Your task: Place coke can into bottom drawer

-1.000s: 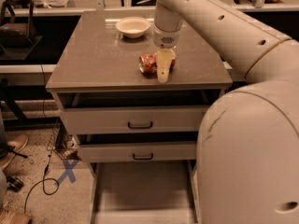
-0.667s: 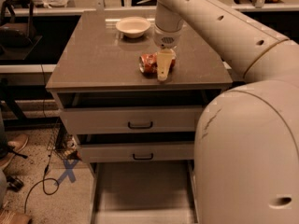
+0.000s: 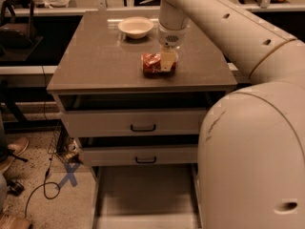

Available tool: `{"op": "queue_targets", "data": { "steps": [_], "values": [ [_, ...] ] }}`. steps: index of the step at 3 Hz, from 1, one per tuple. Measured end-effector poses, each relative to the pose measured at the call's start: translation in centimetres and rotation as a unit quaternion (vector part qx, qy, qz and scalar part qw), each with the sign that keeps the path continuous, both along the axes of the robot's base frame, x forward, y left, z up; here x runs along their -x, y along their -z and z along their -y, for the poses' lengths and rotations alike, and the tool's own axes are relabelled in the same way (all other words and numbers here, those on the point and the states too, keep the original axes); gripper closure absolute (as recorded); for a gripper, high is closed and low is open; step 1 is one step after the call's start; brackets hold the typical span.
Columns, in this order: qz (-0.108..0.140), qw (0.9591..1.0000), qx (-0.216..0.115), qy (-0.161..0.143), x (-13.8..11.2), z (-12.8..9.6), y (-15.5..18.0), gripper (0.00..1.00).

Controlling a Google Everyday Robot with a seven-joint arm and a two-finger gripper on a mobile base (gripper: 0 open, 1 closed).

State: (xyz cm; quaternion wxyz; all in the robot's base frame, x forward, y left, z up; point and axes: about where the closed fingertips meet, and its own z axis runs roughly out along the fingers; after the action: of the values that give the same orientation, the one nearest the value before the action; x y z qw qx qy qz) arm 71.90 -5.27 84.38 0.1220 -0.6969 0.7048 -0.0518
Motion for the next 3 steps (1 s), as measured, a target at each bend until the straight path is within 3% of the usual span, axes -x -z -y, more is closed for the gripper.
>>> {"op": "queue_targets", "data": {
  "steps": [1,2,3],
  "values": [
    [0.008,0.9996,-0.027,-0.002,1.3,0.6,-1.6,0.87],
    [0.006,0.9974,-0.069,0.020,5.7,3.2,-3.3,1.00],
    [-0.031,0.9941,-0.086,0.058,10.3,6.3,-1.5,1.00]
  ]
}}
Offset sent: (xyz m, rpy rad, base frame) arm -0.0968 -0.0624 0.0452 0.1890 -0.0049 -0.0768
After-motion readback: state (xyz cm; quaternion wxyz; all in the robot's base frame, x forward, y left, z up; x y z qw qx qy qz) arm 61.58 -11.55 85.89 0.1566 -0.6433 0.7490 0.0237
